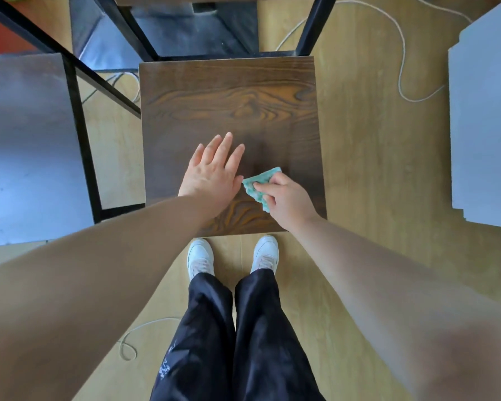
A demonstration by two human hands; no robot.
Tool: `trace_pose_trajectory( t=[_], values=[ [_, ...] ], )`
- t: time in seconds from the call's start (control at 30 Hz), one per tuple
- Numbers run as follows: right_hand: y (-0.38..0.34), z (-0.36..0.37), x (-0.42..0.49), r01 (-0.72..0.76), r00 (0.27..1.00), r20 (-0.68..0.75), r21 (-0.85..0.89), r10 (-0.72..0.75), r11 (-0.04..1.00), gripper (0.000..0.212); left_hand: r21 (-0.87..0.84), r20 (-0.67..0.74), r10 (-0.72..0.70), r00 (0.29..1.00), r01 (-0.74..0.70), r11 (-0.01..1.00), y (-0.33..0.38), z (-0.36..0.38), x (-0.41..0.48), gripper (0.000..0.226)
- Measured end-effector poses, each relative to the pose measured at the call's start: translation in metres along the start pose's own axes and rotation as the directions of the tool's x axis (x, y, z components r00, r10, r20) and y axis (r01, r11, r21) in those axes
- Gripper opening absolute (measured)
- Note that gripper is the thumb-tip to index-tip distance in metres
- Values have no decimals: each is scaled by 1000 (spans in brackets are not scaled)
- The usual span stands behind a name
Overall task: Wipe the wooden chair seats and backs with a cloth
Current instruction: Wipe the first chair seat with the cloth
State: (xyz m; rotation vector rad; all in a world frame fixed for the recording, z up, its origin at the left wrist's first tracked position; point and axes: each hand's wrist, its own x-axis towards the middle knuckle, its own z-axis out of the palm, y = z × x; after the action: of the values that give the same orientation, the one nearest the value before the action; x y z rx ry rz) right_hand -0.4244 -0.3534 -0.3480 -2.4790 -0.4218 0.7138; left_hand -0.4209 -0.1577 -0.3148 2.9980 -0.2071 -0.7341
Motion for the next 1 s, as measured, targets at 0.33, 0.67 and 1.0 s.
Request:
trace_pose_trajectory(
  t=[0.33, 0.67, 1.0],
  values=[
    [-6, 35, -59, 64, 994, 95, -20, -62, 998, 38, -2, 28, 11, 1000, -11, 1000, 18, 34, -52, 62],
    [-5, -4, -36, 46, 996, -78, 78, -40, 996, 37, 7, 15, -5, 1000, 5, 1000, 22, 24, -45, 61],
    [27, -116, 110, -15, 957, -290, 54, 30, 998, 37, -35, -117, -56, 991, 52, 998, 12, -41, 65, 64]
  ],
)
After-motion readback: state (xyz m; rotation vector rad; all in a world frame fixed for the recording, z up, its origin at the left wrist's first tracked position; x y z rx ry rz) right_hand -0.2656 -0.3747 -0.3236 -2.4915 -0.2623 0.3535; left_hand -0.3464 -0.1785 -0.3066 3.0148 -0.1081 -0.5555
